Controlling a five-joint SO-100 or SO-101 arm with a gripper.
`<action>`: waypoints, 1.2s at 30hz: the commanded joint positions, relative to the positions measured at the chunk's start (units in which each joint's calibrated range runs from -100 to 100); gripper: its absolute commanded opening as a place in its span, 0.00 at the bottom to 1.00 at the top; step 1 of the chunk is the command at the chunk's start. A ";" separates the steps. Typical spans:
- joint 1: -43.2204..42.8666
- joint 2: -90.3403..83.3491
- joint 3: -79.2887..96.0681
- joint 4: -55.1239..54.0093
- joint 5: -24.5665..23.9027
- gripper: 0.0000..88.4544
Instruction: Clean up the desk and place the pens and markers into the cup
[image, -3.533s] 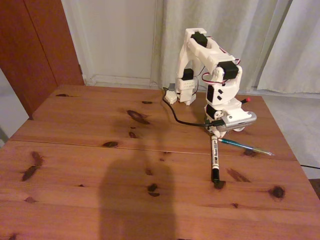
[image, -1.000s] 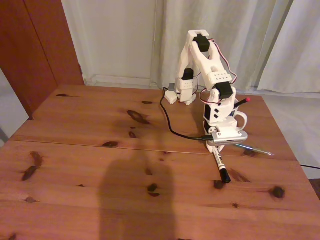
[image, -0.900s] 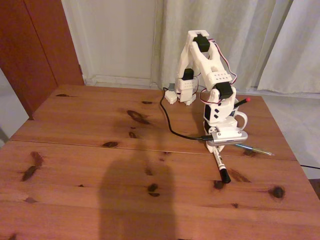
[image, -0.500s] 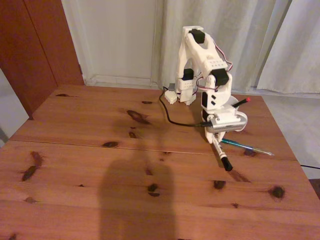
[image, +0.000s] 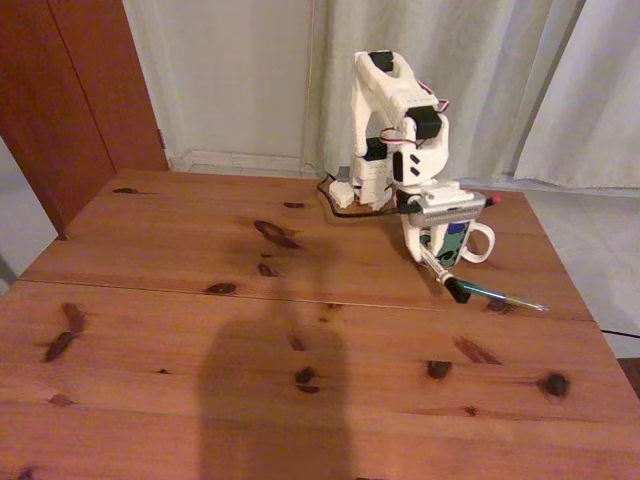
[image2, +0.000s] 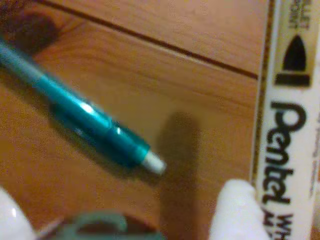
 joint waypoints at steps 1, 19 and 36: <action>-0.13 -8.23 2.57 -0.09 0.97 0.01; -1.34 -35.87 16.27 -0.09 1.86 0.01; -2.86 -47.04 24.84 0.00 1.34 0.01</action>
